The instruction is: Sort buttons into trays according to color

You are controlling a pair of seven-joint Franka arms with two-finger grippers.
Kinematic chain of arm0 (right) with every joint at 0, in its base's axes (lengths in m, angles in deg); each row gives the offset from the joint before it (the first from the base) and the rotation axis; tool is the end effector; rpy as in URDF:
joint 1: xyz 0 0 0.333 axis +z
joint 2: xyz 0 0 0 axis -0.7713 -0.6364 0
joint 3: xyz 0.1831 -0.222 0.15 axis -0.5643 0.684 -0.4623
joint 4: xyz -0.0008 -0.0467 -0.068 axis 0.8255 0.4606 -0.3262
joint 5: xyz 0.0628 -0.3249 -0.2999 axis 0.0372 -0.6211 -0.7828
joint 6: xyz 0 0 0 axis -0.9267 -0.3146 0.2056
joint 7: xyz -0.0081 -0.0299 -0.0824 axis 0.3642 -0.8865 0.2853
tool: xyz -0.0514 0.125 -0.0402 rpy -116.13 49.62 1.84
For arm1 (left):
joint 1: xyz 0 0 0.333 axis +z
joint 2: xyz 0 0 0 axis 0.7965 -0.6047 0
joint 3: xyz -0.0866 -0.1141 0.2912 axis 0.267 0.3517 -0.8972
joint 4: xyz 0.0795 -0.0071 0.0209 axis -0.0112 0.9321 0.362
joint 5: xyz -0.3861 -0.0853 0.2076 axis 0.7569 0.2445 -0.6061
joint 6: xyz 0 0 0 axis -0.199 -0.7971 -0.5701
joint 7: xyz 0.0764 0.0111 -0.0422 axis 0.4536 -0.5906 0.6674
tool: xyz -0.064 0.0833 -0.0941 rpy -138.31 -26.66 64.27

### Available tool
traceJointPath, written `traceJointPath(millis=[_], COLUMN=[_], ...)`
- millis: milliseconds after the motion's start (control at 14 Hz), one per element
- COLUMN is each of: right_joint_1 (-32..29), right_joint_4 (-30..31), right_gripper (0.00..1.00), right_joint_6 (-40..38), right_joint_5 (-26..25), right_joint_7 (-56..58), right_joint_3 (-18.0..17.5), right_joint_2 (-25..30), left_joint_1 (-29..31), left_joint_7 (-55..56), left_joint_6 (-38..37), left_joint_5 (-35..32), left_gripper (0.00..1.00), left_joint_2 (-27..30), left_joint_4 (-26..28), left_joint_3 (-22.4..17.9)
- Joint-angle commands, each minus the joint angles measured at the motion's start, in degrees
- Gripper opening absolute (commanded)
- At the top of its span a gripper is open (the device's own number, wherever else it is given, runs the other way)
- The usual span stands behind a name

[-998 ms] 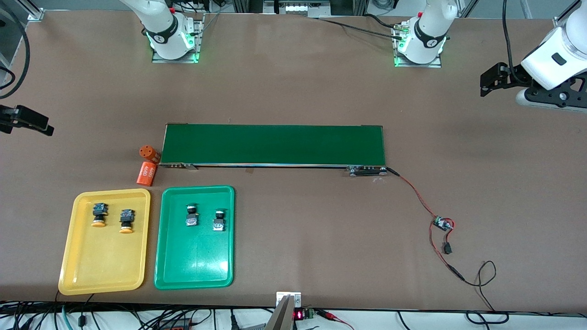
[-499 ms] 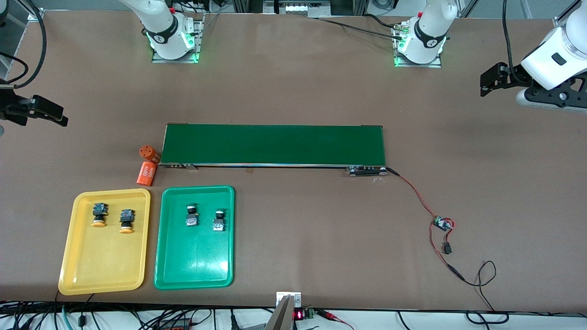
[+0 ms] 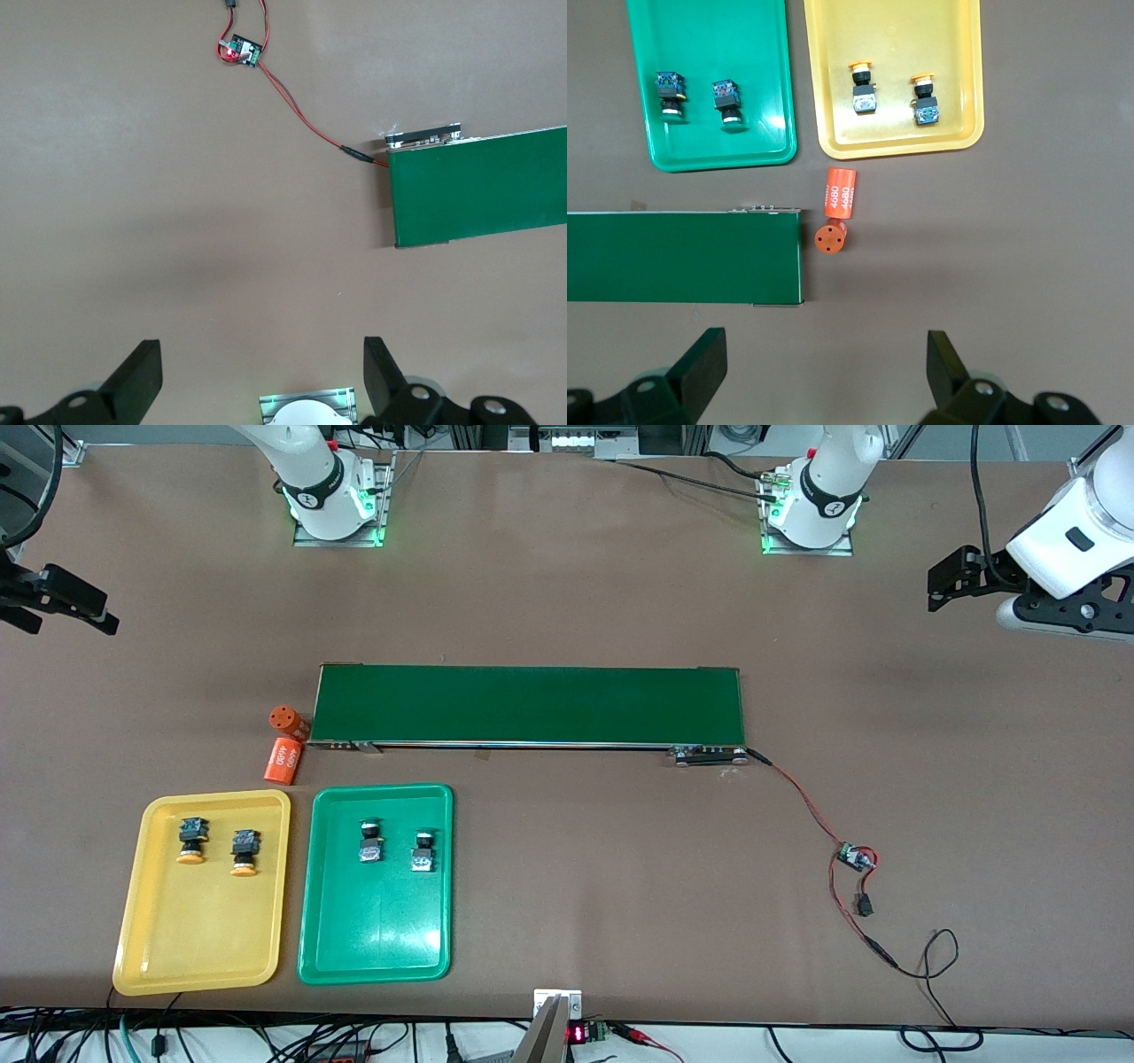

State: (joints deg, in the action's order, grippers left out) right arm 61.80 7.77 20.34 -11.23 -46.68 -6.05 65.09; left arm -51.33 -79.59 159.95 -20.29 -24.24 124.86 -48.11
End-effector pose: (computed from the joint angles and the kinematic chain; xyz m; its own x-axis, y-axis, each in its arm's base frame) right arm 0.5939 -0.0441 0.5992 0.9998 -0.0198 0.0015 -0.0198 -0.9993 -0.0315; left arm 0.5760 -0.0522 0.5976 0.9825 -0.1338 -0.1298 -0.1383 -0.9901 -0.0261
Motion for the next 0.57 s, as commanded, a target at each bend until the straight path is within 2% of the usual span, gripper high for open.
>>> traceJointPath(millis=[0, 499], right_joint_1=[0.6, 0.7], right_joint_4=[1.4, 1.0], right_gripper=[1.00, 1.00], right_joint_6=[-0.3, -1.0], right_joint_5=[-1.0, -1.0], right_joint_7=[-0.6, -0.4], right_joint_3=[0.0, 0.0], right_joint_2=[1.2, 0.8], left_joint_1=[0.2, 0.2], left_joint_7=[-0.3, -0.3], left_joint_6=[-1.3, -1.3], left_joint_5=[0.3, 0.3], left_gripper=[1.00, 1.00], left_joint_2=[-0.2, -0.2], left_joint_4=[-1.3, -1.3], left_joint_3=[0.2, 0.1])
